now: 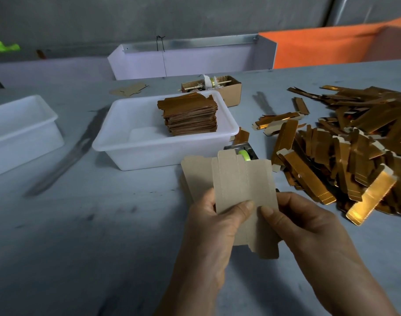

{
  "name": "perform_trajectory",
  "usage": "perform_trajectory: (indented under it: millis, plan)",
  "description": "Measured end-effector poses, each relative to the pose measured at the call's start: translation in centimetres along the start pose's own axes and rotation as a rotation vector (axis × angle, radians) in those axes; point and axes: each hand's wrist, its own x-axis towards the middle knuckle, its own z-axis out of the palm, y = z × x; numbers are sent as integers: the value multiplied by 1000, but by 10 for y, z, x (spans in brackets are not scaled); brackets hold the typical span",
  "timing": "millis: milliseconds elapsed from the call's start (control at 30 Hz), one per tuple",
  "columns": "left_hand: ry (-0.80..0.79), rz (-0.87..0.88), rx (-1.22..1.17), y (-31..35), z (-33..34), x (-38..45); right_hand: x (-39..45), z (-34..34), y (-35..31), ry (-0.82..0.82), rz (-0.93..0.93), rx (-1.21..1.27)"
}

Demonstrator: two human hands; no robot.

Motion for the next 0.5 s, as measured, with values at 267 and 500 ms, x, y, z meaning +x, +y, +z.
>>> perform_trajectory:
  millis: [267, 500]
  plan:
    - [84, 50, -1, -5, 7, -1, -16, 18, -10, 157, -499, -623]
    - [-145, 23, -41, 7, 0, -8, -15, 21, -7, 100, -460, -516]
